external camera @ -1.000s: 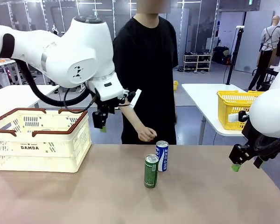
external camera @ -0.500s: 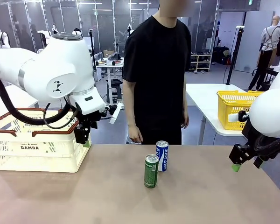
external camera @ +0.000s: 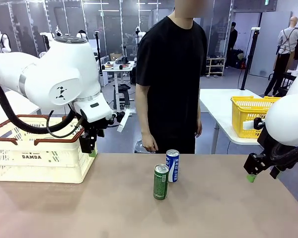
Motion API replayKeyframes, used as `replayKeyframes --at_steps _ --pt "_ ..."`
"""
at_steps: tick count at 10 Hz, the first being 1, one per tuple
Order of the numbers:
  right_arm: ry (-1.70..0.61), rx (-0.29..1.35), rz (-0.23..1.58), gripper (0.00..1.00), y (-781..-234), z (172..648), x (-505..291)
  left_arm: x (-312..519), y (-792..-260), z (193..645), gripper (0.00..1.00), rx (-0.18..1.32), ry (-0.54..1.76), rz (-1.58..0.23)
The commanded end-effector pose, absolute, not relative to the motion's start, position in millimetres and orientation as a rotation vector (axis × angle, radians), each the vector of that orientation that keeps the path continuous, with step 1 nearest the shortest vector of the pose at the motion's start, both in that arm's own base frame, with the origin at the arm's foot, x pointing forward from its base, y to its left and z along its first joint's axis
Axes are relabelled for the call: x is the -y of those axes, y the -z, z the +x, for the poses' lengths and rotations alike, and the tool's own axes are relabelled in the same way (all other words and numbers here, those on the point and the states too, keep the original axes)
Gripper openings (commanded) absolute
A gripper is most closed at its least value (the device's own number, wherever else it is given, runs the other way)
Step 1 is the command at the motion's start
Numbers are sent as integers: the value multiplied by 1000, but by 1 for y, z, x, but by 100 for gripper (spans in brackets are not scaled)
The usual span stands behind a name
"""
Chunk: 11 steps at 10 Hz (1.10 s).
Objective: Place the drinks into the Shopping basket.
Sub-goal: Pick up one drink and place it into the Shopping basket.
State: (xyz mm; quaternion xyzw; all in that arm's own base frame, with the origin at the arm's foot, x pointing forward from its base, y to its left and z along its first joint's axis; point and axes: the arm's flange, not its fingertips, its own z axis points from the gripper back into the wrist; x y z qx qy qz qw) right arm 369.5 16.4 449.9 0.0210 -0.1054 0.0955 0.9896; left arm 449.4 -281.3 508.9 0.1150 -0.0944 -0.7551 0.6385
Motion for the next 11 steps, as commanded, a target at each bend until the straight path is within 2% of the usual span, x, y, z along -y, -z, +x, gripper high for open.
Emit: replayKeyframes --at_steps 1,4,6,9,11 --pt "-192 213 42 84 -450 369 -15 281 -509 449 100 216 1722 263" --pt "-192 213 42 84 -450 369 -15 314 -522 475 100 421 1914 182" --pt "-192 213 42 84 -450 369 -15 354 -529 486 100 493 2038 109" --pt "-192 213 42 84 -450 369 -15 414 -528 501 100 425 2014 -79" --pt "-192 213 42 84 -450 369 -15 429 -526 498 100 392 1950 -114"
